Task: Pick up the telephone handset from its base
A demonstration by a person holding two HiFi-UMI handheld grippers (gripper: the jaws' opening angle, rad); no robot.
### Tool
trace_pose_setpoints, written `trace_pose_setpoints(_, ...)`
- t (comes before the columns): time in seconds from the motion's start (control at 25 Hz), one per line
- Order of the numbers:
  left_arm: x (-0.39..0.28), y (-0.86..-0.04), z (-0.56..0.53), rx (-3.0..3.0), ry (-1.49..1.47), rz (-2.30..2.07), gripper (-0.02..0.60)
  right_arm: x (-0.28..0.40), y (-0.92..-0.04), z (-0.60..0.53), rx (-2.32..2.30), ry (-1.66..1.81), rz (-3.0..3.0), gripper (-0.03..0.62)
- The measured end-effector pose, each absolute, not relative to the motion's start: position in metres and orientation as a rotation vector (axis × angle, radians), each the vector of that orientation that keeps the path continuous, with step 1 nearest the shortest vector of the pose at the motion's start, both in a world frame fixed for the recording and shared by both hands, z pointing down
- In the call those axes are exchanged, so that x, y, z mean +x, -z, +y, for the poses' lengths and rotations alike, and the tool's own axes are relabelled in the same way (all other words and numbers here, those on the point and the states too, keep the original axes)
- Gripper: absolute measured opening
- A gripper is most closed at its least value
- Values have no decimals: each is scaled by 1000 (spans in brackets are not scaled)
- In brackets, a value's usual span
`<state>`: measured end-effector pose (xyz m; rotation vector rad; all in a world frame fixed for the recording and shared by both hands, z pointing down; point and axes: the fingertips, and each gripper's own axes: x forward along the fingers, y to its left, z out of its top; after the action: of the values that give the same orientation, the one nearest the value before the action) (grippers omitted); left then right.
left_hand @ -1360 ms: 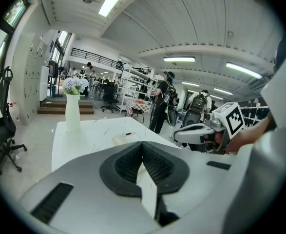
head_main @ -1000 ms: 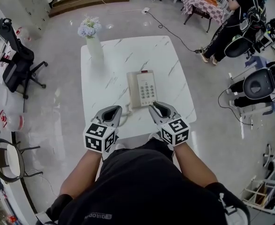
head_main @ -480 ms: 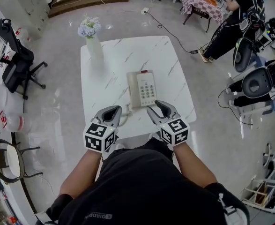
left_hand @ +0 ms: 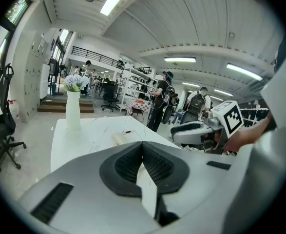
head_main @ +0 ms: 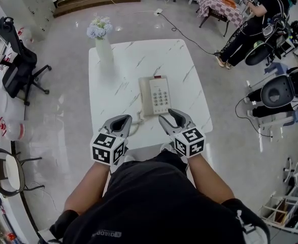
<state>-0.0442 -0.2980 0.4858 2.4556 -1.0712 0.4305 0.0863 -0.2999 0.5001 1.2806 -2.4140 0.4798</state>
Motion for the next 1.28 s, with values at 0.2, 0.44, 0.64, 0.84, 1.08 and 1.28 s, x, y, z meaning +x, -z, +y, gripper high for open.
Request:
trace_pose_setpoints(0.2,-47,-487,-297,2452,-426,-1075,2,85,-501,-299,1279,-484,-2416,184)
trace_pose_setpoints(0.44,-49,-487,-295,2449,-424,-1081,2,84,-500,-299,1272,-482,-2419,184)
trace_pose_setpoints(0.64,-54,-492,-291,2436,-435,-1089,2,81,-500,-308,1270,-500,-2415,184)
trace_pose_setpoints(0.84,-64,-498,-286,2412,-434,-1110,2,74,-516,-326,1254,-510,-2390,184)
trace_pose_setpoints(1.08,-85,-502,-281,2376,-430,-1166,2,62,-538,-347,1230,-522,-2357,184)
trace_pose_setpoints(1.28,-106,-504,-277,2336,-421,-1221,2,55,-554,-364,1221,-530,-2317,184)
